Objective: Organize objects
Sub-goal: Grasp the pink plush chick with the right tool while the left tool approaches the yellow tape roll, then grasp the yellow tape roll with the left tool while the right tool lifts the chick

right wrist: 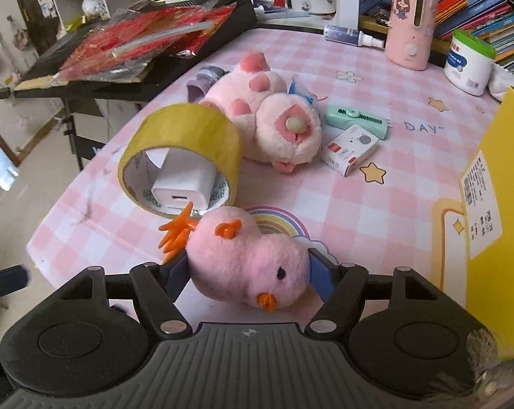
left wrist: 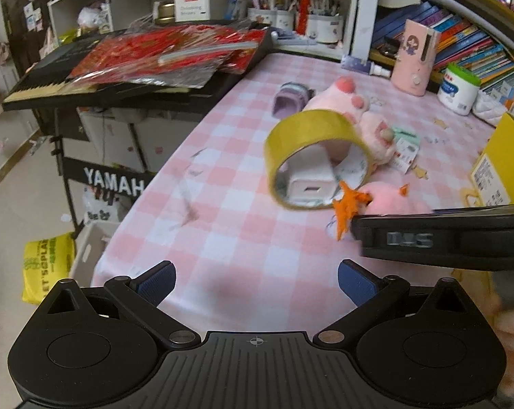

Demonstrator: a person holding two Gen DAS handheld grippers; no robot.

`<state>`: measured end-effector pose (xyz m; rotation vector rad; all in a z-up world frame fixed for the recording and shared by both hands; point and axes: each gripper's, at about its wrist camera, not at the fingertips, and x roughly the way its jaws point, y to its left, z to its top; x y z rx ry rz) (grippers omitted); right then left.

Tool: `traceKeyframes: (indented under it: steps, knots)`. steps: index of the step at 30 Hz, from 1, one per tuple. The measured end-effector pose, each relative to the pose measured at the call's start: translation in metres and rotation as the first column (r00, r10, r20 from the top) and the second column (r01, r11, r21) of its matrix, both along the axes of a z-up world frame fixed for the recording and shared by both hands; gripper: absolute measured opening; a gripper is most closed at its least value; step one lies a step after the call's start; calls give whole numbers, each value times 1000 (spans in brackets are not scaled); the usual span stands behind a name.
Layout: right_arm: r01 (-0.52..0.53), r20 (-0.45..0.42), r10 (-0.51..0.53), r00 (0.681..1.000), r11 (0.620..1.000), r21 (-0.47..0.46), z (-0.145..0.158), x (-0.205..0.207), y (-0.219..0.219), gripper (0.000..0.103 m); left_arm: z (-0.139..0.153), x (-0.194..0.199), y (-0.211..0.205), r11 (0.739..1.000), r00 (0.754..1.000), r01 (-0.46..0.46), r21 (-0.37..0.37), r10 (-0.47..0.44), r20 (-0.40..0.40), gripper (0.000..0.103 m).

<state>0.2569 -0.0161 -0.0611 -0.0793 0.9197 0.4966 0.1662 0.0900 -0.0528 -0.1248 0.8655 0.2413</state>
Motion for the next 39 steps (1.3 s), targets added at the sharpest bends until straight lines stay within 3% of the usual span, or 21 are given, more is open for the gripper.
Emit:
traceKeyframes:
  steps: [8,12,20,22,31,35,39]
  knots:
    - [97,193,-107,975,993,60,41,4,-42,69,-5,48,-21,999,999,21,31,-22,28,102]
    - [133,176,-144,974,988,74,42,17,-57,69,-11,69,-24,1000,999,7,26,-8,34,102]
    - [112,203,-121,972,992,55,42,15,-65,69,-19,89,-32,1000,998,-14,12,14,55,100]
    - [107,205,-116,972,993,55,42,15,-66,69,-19,90,-31,1000,998,-20,21,19,58,91]
    - [143,196,-158,968,986,88,44,11,-73,69,-3,69,-35,997,995,69,-21,-67,80,90]
    - [168,172,-185,968,979,112,43,7,-79,69,-3,60,-42,991,991,131,-8,-130,42,90]
    - [172,173,-193,966,976,131,47,-1,-82,69,1,45,-42,991,990,129,-20,-128,54,90]
